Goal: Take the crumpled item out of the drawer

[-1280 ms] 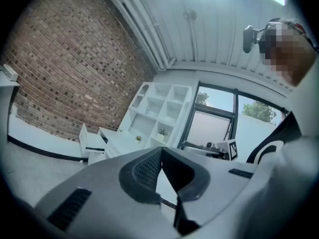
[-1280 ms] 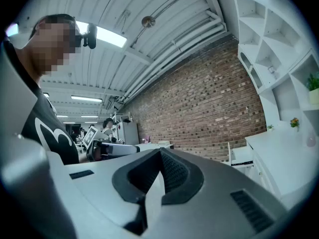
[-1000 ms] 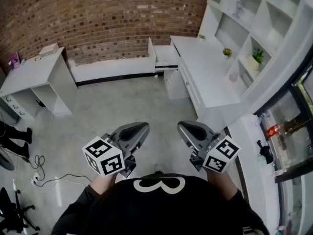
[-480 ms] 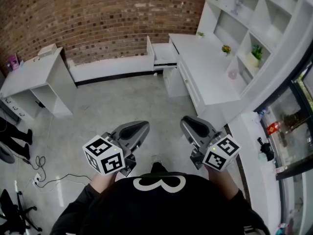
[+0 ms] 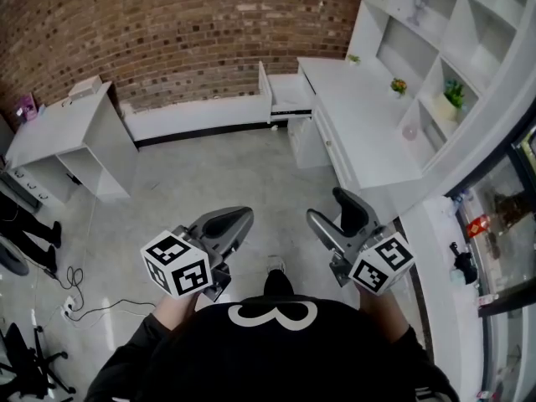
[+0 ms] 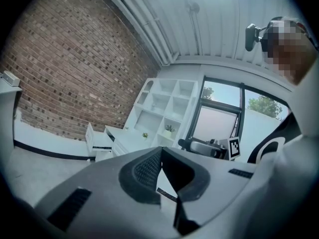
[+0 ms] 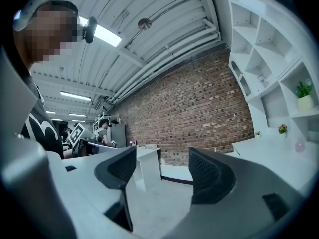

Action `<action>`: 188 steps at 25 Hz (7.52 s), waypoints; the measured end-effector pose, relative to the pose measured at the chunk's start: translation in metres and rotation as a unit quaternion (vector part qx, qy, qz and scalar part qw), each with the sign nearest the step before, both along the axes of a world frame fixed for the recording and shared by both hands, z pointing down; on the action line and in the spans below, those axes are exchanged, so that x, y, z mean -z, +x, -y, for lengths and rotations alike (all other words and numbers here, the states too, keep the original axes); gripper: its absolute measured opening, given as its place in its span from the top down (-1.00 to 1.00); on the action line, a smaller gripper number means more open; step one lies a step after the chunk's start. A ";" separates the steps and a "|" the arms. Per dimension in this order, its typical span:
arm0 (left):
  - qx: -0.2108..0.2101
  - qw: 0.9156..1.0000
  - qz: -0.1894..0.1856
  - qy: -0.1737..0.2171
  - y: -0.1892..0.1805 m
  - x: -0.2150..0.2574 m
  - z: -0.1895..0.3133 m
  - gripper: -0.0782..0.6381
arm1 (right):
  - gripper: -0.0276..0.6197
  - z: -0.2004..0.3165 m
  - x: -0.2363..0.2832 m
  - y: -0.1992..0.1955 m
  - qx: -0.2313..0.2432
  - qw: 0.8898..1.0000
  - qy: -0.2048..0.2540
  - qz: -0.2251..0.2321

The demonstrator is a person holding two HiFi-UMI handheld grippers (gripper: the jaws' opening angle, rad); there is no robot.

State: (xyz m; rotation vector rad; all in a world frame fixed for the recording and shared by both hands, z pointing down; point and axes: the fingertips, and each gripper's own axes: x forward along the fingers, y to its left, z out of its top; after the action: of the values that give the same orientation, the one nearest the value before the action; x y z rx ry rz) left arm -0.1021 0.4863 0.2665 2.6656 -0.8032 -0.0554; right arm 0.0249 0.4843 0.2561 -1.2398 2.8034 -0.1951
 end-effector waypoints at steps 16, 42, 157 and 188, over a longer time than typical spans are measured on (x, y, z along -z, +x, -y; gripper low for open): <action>0.017 0.998 0.027 -0.045 0.030 -0.028 0.143 0.77 | -0.69 0.155 -0.017 0.044 -0.019 1.000 -0.005 -0.020; 0.015 0.998 0.037 -0.042 0.122 -0.036 0.381 0.77 | -0.69 0.388 -0.039 0.122 0.002 0.998 -0.023 -0.050; 0.045 0.955 0.079 -0.283 0.029 -0.285 0.881 0.77 | 0.30 0.924 -0.540 0.120 0.064 0.732 -0.488 -0.472; 0.008 0.969 0.076 -0.235 0.061 -0.239 0.888 0.77 | 0.38 0.946 -0.396 0.073 0.043 0.869 -0.370 -0.325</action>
State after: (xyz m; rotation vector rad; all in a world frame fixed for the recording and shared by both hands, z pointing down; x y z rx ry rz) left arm -0.0408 -0.4020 0.5058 2.2319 -0.7701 0.3019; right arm 0.0980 -0.4615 0.6516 -1.5196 3.5175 -1.1603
